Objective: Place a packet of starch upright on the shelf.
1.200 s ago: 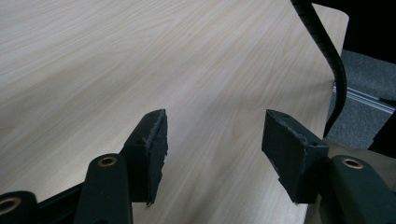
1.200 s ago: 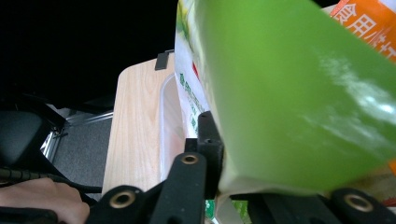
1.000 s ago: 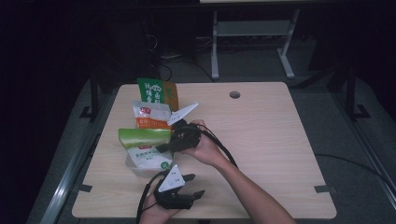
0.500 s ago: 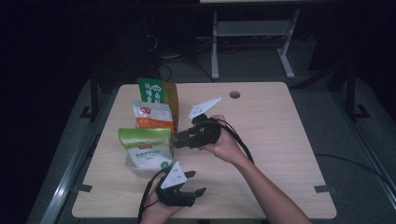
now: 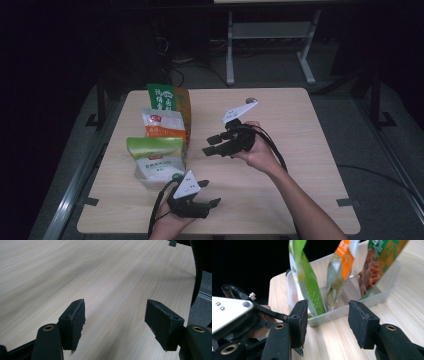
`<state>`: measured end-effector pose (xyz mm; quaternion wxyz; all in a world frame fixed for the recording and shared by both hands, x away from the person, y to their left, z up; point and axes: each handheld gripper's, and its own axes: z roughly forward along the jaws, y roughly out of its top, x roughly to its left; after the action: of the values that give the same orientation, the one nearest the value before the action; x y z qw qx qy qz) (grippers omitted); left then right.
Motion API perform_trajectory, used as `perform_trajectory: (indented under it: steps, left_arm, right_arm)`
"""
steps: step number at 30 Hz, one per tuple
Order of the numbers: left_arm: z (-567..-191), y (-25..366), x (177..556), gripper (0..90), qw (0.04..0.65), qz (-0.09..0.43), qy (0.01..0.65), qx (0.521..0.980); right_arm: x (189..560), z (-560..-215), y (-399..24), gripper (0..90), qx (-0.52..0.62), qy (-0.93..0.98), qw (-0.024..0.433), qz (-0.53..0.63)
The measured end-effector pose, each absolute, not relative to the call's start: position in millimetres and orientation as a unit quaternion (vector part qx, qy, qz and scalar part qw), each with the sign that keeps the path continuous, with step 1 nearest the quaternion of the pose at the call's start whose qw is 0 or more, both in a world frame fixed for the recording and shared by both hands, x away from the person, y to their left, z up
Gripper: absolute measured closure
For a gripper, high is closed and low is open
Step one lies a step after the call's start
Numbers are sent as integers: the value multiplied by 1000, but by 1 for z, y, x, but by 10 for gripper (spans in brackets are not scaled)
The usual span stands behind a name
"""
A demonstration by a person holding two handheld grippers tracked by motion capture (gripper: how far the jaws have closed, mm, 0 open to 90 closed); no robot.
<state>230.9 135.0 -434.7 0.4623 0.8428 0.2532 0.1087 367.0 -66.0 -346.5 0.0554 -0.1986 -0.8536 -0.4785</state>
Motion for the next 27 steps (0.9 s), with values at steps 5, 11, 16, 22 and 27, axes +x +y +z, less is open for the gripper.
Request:
perform_trajectory:
  steps: [5,11,16,22,27]
  left_arm:
    - [-435,135,232,305,461,110,257,842]
    - [-434,134,232,295,459,112,252,845]
    - [-434,133,231,293,462,110,256,842]
    - [-433,135,233,290,461,114,254,842]
    - [-432,135,234,289,461,115,254,843]
  right_arm:
    - [369,-348,-76,453,-207,-852,52,-478]
    - [371,-353,-85,435,-221,-853,51,-469]
    - [373,-356,-92,421,-230,-853,49,-466]
    - [374,-357,-100,409,-238,-852,45,-464]
    - [374,-357,-106,402,-243,-851,42,-464]
